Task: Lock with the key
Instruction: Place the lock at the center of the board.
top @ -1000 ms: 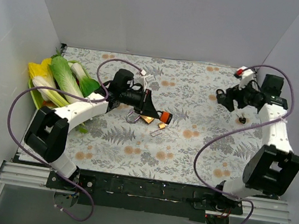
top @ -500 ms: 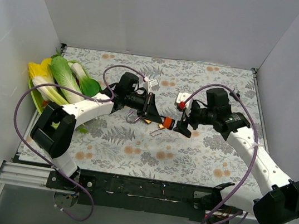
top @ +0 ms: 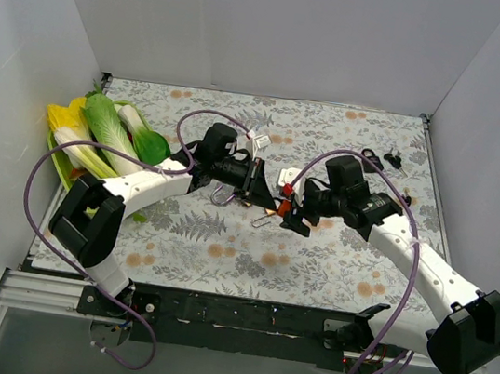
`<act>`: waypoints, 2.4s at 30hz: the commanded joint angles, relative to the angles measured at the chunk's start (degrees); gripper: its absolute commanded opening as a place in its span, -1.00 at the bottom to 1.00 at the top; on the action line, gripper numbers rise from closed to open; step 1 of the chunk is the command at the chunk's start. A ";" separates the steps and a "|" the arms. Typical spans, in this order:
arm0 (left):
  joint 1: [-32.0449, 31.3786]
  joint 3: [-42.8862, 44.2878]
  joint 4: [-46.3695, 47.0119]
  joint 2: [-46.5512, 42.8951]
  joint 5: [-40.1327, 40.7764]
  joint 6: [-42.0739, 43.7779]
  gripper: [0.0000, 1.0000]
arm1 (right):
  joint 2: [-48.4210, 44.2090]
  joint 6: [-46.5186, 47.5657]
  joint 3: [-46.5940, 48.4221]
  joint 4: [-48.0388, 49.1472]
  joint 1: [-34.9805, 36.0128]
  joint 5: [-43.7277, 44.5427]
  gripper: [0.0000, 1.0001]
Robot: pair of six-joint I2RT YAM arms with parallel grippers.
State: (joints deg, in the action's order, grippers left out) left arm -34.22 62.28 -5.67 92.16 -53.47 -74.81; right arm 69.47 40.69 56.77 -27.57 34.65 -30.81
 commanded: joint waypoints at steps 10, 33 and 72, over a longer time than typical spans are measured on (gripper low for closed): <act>-0.24 -1.02 3.74 -4.62 -2.86 -1.22 -0.84 | -0.48 -4.56 -0.61 5.86 0.42 4.08 -0.88; 6.88 4.77 -14.01 -7.52 23.31 20.58 0.96 | 25.70 -19.50 7.56 3.04 -40.53 18.85 -0.96; 8.55 2.94 -23.78 -4.18 29.22 32.00 0.96 | 36.44 -23.55 24.43 -3.19 -44.41 15.70 0.75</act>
State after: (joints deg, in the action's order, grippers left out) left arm -25.91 66.65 -30.09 87.64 -24.86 -45.21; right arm 110.52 17.91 77.87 -28.12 -9.67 -12.45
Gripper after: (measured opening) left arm 0.982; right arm 0.861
